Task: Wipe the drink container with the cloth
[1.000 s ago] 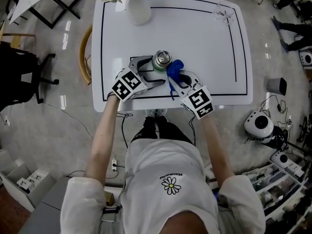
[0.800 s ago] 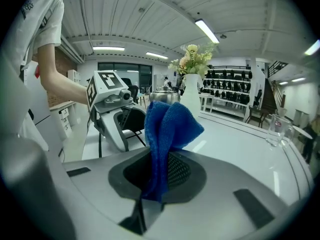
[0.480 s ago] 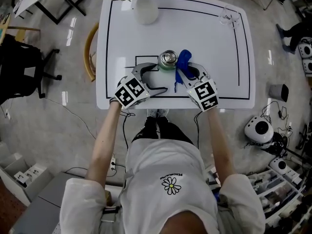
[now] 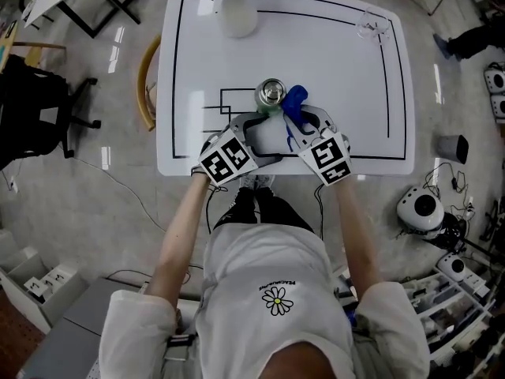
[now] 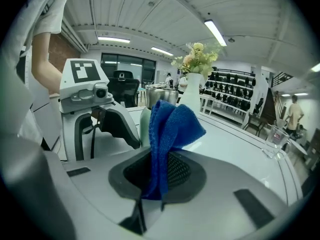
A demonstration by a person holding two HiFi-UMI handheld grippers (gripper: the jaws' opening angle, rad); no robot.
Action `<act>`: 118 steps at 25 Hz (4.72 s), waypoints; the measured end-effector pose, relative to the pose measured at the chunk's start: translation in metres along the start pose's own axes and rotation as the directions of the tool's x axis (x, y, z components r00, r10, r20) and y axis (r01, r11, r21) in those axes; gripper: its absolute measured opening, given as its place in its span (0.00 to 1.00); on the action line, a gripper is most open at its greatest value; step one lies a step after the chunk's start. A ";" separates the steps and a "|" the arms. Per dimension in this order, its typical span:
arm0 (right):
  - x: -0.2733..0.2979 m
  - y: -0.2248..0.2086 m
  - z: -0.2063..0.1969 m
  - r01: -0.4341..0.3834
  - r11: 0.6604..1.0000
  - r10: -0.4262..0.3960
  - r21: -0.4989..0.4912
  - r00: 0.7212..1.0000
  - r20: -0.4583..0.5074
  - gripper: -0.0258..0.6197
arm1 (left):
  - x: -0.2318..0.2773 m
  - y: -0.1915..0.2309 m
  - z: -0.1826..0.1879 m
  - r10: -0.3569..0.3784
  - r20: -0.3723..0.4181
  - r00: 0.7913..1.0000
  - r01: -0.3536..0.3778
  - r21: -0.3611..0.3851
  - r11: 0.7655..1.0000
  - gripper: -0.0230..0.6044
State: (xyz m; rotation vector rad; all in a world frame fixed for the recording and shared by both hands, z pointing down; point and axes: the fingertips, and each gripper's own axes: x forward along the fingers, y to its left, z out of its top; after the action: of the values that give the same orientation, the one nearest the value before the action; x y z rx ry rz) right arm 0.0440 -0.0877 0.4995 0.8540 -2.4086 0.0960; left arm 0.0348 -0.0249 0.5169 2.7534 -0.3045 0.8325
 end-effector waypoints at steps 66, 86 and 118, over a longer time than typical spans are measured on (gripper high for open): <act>-0.006 -0.001 -0.003 0.022 0.993 -0.036 -0.112 0.992 -0.121 0.11 | -0.027 0.061 0.008 0.116 0.044 0.992 -0.115 -0.027 0.993 0.69; -0.005 0.001 -0.001 0.018 0.996 -0.028 -0.083 0.993 -0.116 0.11 | -0.006 0.071 0.008 0.101 -0.009 0.995 -0.101 0.000 0.995 0.69; 0.005 0.042 -0.001 -0.037 0.991 0.018 -0.125 0.989 -0.149 0.11 | -0.010 0.032 0.000 0.087 0.019 0.996 -0.085 -0.057 0.995 0.69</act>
State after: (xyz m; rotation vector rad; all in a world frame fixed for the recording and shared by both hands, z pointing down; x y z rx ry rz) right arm 0.0161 -0.0567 0.5077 0.7296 -2.2612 0.0146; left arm 0.0177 -0.0538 0.5168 2.7148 -0.4466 0.8030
